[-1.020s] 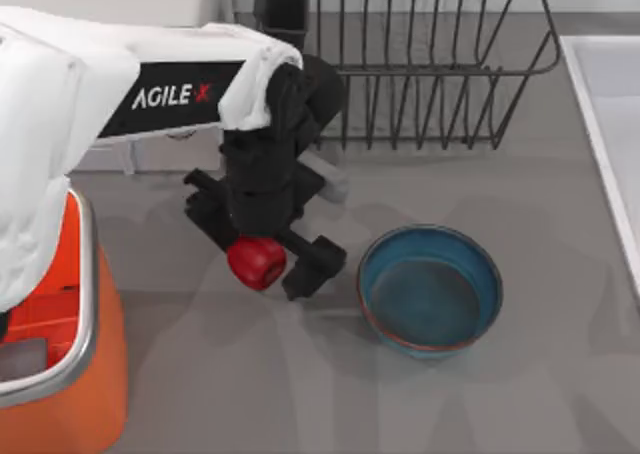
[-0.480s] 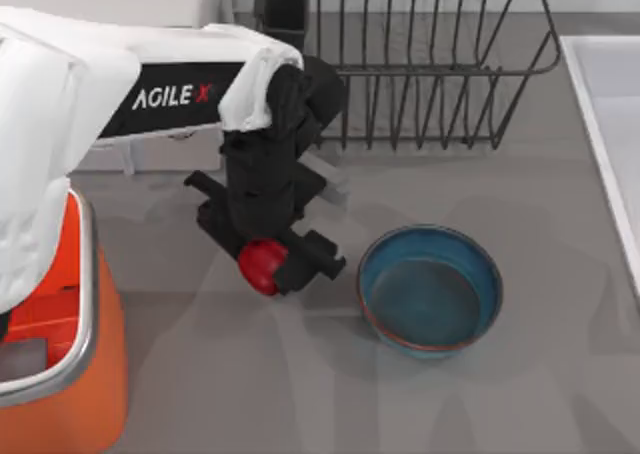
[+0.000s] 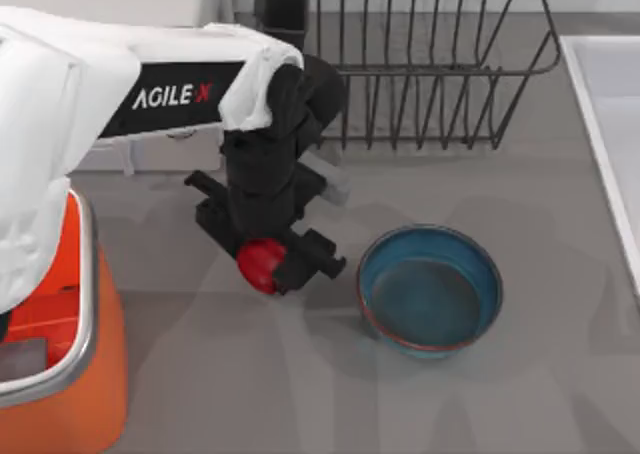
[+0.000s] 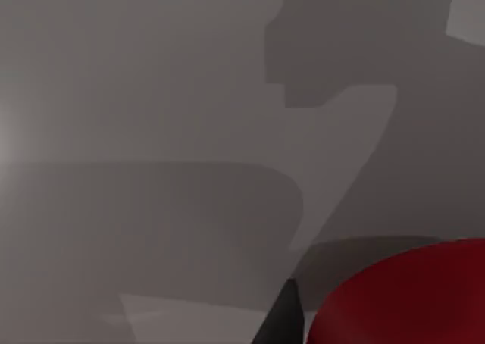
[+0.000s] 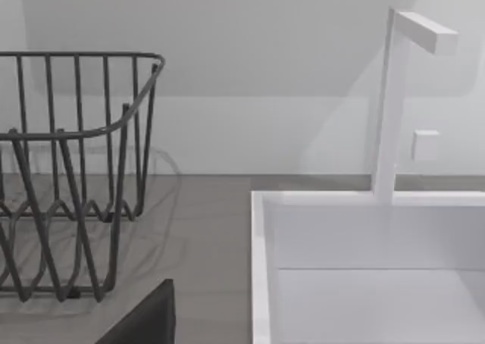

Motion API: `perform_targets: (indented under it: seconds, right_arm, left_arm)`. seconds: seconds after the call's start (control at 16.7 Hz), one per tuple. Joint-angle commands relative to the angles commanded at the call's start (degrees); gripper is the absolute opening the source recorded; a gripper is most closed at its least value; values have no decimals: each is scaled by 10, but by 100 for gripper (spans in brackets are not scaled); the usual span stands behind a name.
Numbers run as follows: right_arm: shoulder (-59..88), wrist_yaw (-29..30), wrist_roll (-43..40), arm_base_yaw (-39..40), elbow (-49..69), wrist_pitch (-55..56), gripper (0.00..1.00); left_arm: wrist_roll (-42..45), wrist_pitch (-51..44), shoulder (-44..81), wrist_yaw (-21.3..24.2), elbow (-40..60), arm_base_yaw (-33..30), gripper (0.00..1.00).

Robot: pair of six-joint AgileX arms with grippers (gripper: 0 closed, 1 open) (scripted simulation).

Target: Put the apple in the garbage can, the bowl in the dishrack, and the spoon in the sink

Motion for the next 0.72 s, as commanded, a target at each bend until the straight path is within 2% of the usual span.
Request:
perform_targets:
  seconds: [0.18, 0.54, 0.72]
  right_arm:
    - [0, 0, 0, 0, 0, 0, 100]
    - [0, 0, 0, 0, 0, 0, 100]
    - [0, 0, 0, 0, 0, 0, 100]
  left_arm:
    - [0, -38, -9, 0, 35, -1, 0]
    - [-2, -180, -39, 0, 132, -2, 0]
    - [-2, -200, -50, 0, 150, -1, 0]
